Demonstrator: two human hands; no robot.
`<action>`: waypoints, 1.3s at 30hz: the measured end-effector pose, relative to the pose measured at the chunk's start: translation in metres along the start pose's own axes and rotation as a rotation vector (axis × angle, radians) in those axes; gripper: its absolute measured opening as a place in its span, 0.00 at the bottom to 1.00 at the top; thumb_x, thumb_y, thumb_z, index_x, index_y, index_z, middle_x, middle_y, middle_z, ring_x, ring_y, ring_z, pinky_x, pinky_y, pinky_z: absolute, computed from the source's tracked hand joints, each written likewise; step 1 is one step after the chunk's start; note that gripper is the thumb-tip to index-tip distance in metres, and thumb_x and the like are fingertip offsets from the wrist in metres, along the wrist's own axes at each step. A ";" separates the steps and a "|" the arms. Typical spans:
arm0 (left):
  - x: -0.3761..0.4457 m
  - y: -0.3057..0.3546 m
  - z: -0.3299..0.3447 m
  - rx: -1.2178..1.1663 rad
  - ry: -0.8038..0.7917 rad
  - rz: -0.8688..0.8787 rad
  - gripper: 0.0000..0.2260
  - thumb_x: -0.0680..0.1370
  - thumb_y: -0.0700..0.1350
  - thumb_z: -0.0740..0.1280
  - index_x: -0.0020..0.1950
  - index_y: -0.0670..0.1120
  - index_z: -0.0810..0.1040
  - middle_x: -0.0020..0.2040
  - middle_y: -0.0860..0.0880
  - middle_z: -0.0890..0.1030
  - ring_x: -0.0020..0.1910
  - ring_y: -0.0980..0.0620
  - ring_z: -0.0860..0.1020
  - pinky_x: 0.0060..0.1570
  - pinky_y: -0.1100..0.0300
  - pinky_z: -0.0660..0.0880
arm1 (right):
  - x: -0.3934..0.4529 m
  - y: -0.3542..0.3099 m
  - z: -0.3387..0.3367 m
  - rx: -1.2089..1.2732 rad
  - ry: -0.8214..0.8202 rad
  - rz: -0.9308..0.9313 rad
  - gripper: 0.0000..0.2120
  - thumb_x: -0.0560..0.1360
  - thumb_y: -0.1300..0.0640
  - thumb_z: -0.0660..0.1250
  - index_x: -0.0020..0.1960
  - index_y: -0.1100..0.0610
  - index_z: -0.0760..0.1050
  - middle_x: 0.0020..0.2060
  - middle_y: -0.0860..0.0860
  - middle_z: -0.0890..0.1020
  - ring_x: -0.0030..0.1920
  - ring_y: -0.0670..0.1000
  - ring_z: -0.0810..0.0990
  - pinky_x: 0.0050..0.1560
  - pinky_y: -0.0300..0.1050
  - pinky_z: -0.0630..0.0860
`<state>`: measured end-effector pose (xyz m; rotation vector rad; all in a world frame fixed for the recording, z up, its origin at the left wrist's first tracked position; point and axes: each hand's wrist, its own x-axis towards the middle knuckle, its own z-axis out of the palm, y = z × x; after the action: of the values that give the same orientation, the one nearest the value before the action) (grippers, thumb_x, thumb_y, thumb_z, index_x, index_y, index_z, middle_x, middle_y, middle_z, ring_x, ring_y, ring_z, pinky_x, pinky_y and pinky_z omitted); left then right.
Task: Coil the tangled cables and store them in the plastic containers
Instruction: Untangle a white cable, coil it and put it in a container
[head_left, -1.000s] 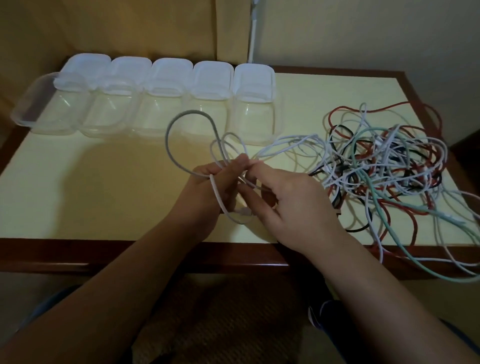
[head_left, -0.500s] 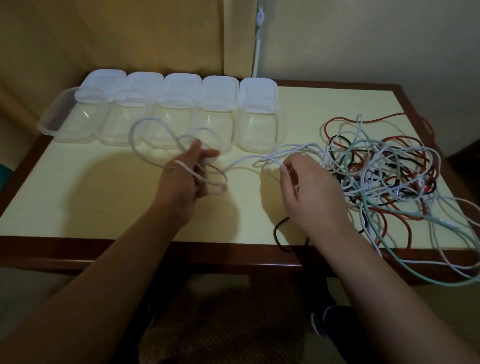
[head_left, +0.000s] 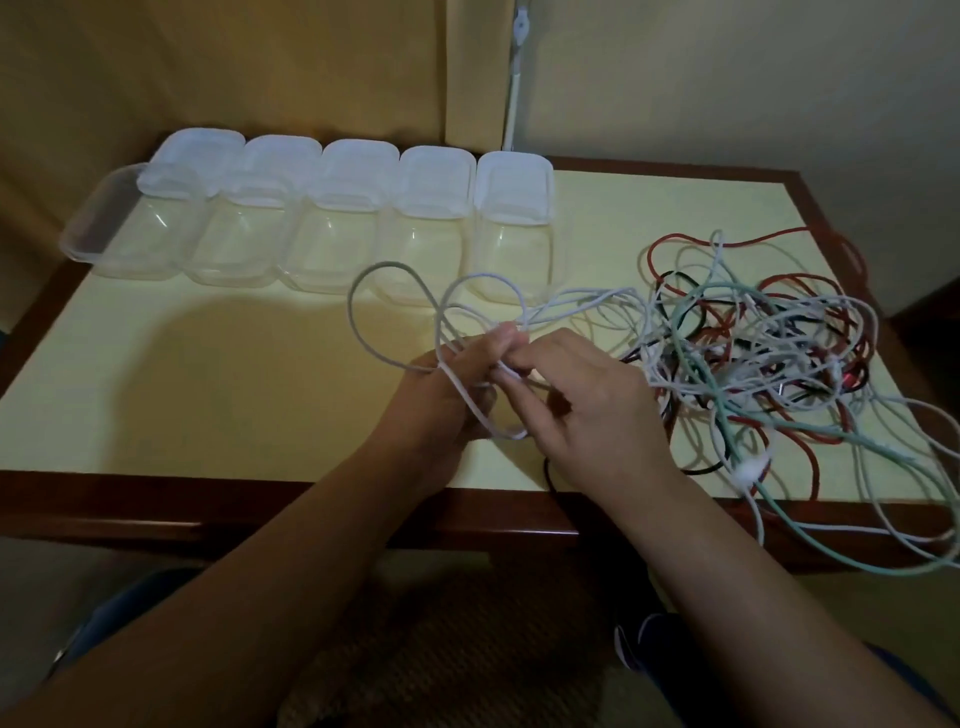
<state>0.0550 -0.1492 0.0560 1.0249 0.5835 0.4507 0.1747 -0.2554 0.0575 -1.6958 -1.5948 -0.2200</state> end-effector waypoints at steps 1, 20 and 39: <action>0.000 0.003 0.000 -0.053 0.015 -0.023 0.09 0.77 0.53 0.71 0.41 0.50 0.82 0.25 0.54 0.65 0.22 0.59 0.62 0.22 0.67 0.61 | 0.001 0.000 0.000 0.022 -0.022 0.016 0.04 0.82 0.56 0.71 0.51 0.57 0.82 0.43 0.50 0.81 0.38 0.45 0.75 0.38 0.44 0.75; 0.010 0.054 -0.079 0.047 0.230 0.148 0.10 0.80 0.50 0.68 0.41 0.48 0.82 0.26 0.54 0.59 0.22 0.56 0.56 0.22 0.65 0.54 | 0.011 -0.004 -0.018 0.500 -0.246 0.391 0.11 0.81 0.57 0.63 0.42 0.59 0.78 0.27 0.54 0.71 0.28 0.48 0.68 0.31 0.45 0.64; -0.035 0.066 -0.137 0.717 0.002 -0.241 0.31 0.60 0.64 0.81 0.57 0.48 0.85 0.30 0.44 0.77 0.23 0.48 0.71 0.23 0.61 0.67 | 0.026 -0.008 0.002 1.352 -0.169 0.825 0.09 0.76 0.58 0.64 0.37 0.55 0.75 0.24 0.48 0.62 0.25 0.48 0.57 0.26 0.39 0.59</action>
<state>-0.0649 -0.0507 0.0694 1.6078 0.8889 0.0135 0.1722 -0.2345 0.0749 -1.0592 -0.6194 1.1651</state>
